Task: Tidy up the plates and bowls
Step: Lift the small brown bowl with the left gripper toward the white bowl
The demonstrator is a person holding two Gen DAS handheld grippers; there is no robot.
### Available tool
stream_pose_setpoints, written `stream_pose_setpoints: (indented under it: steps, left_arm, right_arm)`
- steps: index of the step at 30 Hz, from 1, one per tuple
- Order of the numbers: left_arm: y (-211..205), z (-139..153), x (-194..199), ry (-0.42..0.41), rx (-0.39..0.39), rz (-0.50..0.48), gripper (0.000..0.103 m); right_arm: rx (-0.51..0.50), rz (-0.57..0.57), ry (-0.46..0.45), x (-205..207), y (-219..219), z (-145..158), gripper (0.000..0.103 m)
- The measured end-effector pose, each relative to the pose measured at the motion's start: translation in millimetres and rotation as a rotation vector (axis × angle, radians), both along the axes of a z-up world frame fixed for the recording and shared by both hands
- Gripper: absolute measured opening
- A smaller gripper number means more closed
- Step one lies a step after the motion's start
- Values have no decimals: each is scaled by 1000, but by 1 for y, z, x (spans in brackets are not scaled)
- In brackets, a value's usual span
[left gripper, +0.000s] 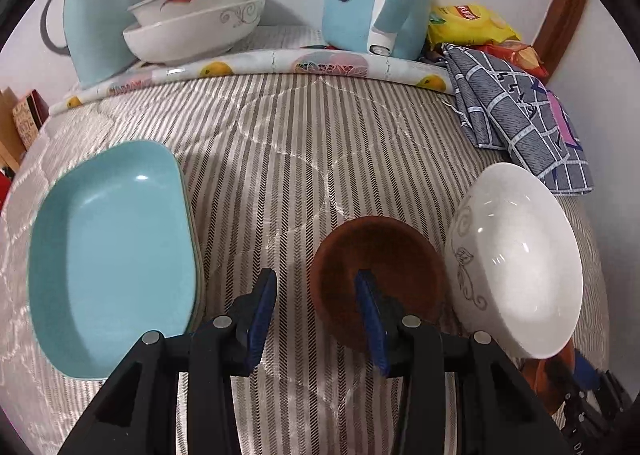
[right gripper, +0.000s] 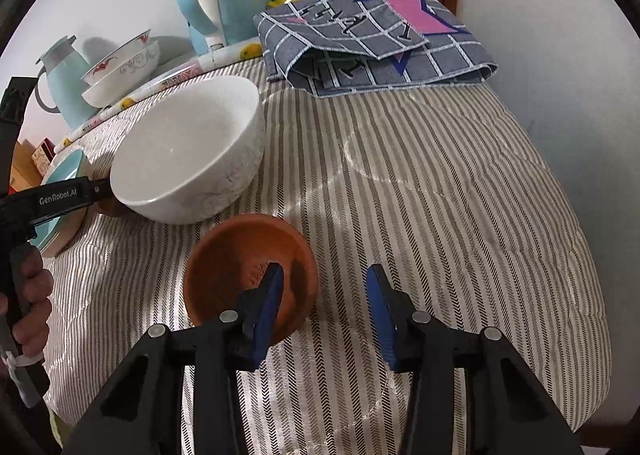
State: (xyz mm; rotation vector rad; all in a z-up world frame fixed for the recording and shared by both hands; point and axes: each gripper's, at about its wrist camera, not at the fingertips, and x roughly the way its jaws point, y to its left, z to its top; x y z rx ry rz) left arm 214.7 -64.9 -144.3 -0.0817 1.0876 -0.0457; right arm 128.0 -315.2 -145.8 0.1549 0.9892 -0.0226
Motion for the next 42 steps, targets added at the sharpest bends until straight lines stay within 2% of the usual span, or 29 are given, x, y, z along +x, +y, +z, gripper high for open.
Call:
stream_pose_setpoints:
  steps: [7,12,18,20,21,23,26,31,42]
  left_arm:
    - [1,-6,4,20,-30,4,39]
    - [-6,-7,4,21,11,-25,39]
    - [-5,-6,4,22,3,-24,39]
    - [-4,-5,2,16,-15,-25,28]
    - [-5,-5,2,15,-22,-27,24]
    - [-6,-4,0,11,-21,-24,18]
    - [-7,-3,-1,0,-18,-30,15]
    - [2,4,-6,-26,-64,-20,8]
    - [7,18,-19,-58,-100,-48,8]
  right_arm:
    - [12,0,-11,0,0,-5,36]
    - [-12,5,1,4,3,-6,36]
    - [24,-6,19,8,-2,-7,36]
    - [7,-1,11,7,0,-7,34]
    - [-1,2,6,6,2,-7,24]
    - [22,18,-2,4,4,-6,13]
    - [15,8,-8,4,8,-4,12]
    - [29,0,-33,-1,10,2,8]
    - [3,-2,-76,-9,21,19,8]
